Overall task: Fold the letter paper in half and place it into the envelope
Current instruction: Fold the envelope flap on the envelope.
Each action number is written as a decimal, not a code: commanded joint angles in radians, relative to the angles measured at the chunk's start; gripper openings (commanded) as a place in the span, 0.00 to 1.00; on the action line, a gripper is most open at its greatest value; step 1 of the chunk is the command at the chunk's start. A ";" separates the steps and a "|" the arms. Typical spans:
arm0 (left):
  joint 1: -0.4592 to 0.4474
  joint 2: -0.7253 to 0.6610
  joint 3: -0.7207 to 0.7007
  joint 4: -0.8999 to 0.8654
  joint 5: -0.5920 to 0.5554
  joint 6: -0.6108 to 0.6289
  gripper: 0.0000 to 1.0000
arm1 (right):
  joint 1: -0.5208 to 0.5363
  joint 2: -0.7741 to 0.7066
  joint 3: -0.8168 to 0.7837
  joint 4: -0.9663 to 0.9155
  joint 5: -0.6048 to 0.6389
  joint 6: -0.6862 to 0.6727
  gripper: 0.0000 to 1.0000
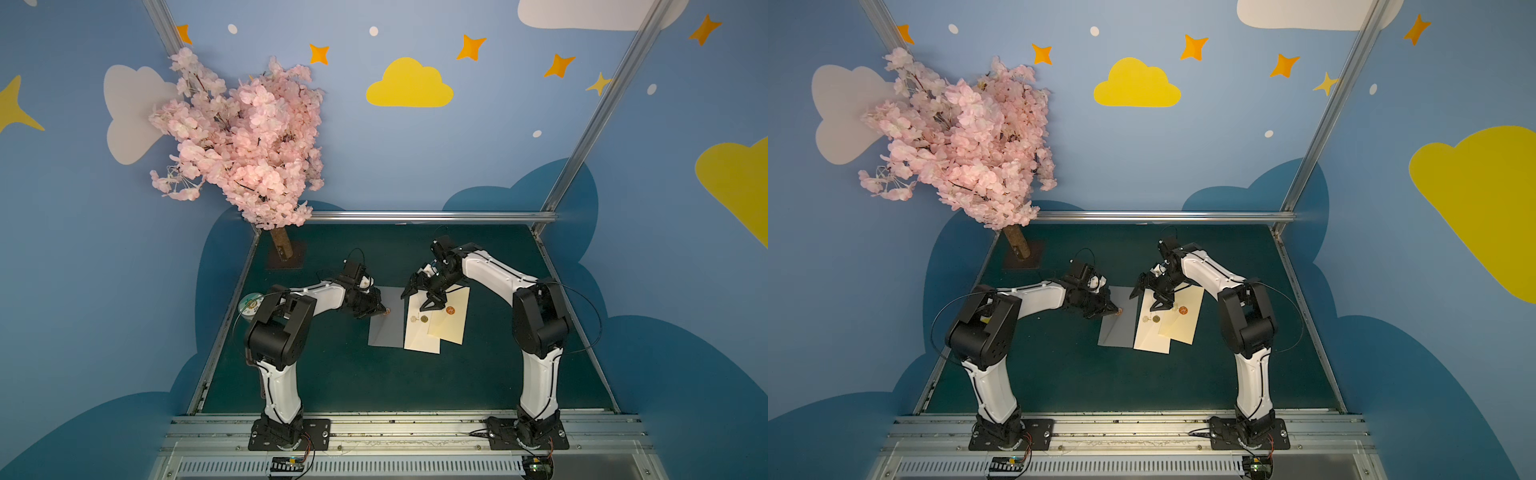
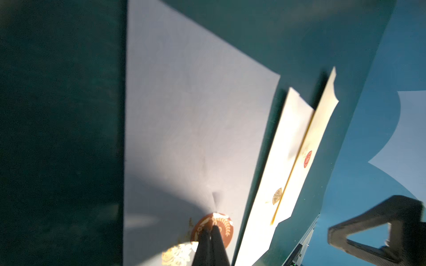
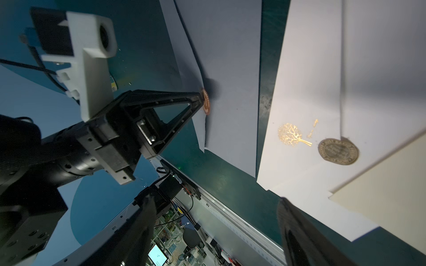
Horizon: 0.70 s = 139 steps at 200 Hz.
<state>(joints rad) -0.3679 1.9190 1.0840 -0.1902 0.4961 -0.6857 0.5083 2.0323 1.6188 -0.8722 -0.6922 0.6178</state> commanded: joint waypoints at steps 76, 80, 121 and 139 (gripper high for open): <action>-0.016 0.046 0.018 -0.039 0.004 0.027 0.03 | 0.060 0.207 0.190 -0.021 -0.021 -0.017 0.00; -0.015 0.044 0.019 -0.042 0.004 0.029 0.03 | 0.062 0.218 0.198 -0.021 -0.022 -0.014 0.00; -0.016 0.030 0.030 -0.100 -0.009 0.066 0.03 | 0.079 0.318 0.277 -0.005 -0.035 0.002 0.00; -0.016 0.020 0.028 -0.121 -0.011 0.082 0.03 | 0.086 0.348 0.300 -0.003 -0.039 0.003 0.00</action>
<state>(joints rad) -0.3820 1.9446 1.1072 -0.2256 0.5045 -0.6498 0.5869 2.3508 1.8732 -0.8734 -0.7193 0.6140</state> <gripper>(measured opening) 0.049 0.041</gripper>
